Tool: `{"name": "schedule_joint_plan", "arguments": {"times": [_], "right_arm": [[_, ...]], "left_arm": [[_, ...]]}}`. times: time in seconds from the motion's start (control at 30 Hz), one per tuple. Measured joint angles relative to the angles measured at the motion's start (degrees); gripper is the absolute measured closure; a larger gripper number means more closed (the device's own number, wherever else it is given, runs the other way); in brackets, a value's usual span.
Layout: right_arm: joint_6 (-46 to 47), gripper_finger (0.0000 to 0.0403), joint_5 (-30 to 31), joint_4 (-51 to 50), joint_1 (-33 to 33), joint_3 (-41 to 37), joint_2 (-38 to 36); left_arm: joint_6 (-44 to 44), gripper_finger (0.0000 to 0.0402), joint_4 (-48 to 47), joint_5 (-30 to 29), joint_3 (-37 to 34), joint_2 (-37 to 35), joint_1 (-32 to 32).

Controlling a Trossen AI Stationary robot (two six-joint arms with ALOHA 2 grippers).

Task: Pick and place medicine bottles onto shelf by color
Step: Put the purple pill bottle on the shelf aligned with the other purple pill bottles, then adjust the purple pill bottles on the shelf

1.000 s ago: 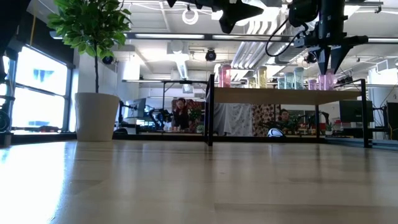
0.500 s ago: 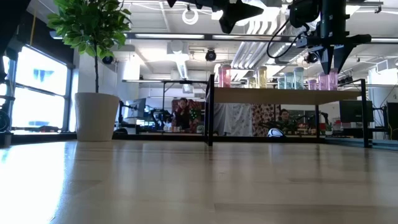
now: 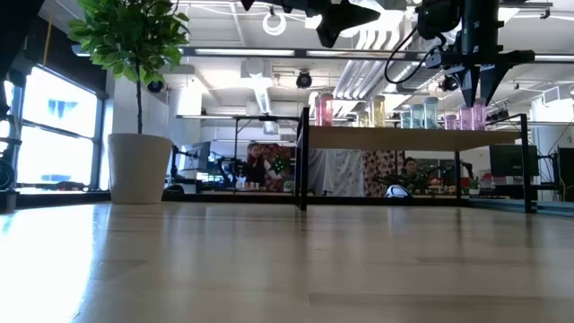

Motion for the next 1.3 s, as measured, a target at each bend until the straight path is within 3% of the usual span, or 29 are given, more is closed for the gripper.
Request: {"name": "schedule_joint_plan", "arguments": {"times": [0.37,0.67,0.87,1.3], "right_arm": [[-0.4,0.0287,0.7,0.0,0.0,0.0,0.0],[-1.5,0.0238,0.9,0.0,0.0,0.0,0.0],[-1.5,0.0229,1.6,-0.1,0.0,0.1,0.0],[-1.6,0.0228,1.4,-2.8,0.8,10.6,0.0]], "left_arm": [[0.0,0.0165,0.0,0.0,0.0,0.0,0.0],[0.0,0.0165,0.0,0.0,0.0,0.0,0.0],[0.0,0.0165,0.0,0.0,0.0,0.0,0.0],[0.0,0.0165,0.0,0.0,0.0,0.0,0.0]]}}
